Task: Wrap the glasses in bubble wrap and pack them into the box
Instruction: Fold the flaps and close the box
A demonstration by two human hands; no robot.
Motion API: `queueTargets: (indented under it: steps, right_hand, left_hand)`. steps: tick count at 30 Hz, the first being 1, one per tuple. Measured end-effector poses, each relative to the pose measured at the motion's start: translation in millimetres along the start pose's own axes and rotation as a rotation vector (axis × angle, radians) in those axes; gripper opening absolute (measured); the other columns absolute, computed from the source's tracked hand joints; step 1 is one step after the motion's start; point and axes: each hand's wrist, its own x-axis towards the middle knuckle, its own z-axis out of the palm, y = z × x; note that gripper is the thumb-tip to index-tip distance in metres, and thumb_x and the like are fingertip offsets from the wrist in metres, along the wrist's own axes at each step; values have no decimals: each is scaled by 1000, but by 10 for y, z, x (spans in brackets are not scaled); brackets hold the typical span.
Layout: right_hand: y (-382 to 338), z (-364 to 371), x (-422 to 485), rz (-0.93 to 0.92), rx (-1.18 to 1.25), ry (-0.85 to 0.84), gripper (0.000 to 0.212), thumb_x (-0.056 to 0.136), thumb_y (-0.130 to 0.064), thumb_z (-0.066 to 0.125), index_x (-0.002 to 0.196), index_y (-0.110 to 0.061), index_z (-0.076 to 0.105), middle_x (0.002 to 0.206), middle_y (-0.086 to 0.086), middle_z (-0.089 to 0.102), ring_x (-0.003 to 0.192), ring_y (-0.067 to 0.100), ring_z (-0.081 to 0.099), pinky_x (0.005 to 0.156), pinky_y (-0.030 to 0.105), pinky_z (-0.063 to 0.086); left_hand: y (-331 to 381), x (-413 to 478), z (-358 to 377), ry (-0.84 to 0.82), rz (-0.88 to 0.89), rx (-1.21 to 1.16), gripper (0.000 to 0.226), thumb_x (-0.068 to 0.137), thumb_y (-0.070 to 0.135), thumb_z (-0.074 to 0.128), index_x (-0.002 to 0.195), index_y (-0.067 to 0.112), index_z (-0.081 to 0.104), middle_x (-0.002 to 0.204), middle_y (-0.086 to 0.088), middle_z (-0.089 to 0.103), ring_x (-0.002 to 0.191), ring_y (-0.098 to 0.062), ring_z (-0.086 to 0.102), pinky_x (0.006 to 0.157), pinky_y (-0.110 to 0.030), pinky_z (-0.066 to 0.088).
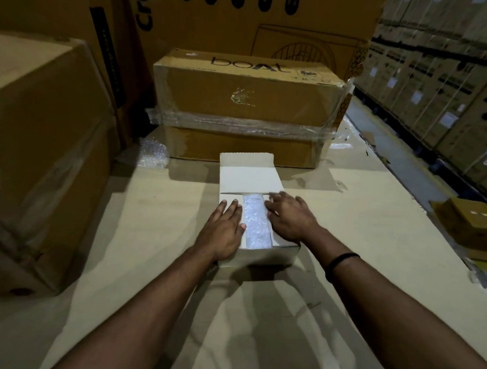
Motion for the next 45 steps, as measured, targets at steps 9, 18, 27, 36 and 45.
queueTargets:
  steps: [9, 18, 27, 36, 45]
  right_hand:
    - [124, -232, 790, 417, 1060, 16, 57, 96, -26, 59, 147, -17, 37, 137, 5, 50, 119, 22, 53, 92, 29, 47]
    - [201, -1136, 986, 342, 1214, 233, 49, 96, -51, 49, 126, -13, 56, 96, -1, 61, 88, 18, 58, 63, 27, 44]
    - [185, -993, 86, 143, 1102, 280, 37, 93, -17, 63, 130, -17, 59, 129, 3, 59, 117, 15, 55, 97, 30, 46]
    - [-102, -368, -709, 166, 1096, 424, 47, 87, -2, 67, 131, -16, 58, 136, 2, 57, 130, 11, 48, 111, 23, 35]
    - [-358, 198, -998, 307, 976, 384, 42, 86, -2, 68, 126, -13, 64, 142, -7, 50, 124, -3, 46, 110, 22, 35]
  left_hand:
    - [0, -20, 9, 20, 30, 17, 57, 106, 35, 21, 156, 10, 9, 164, -5, 1, 150, -22, -10, 121, -32, -3]
    - [-113, 60, 152, 131, 30, -171, 54, 105, 33, 34, 153, 11, 26, 162, -2, 15, 150, -20, -1, 120, -27, 2]
    - [120, -49, -454, 674, -183, -933, 69, 94, 50, 51, 153, 28, 24, 153, -8, 38, 135, -19, 42, 106, -33, 41]
    - [-63, -320, -503, 543, -80, -887, 40, 83, 13, 75, 122, 13, 67, 115, -3, 70, 106, -14, 66, 94, -26, 51]
    - [-221, -669, -12, 426, -41, -823, 44, 87, 1, 68, 129, 10, 61, 142, -2, 52, 128, -5, 44, 103, -11, 32]
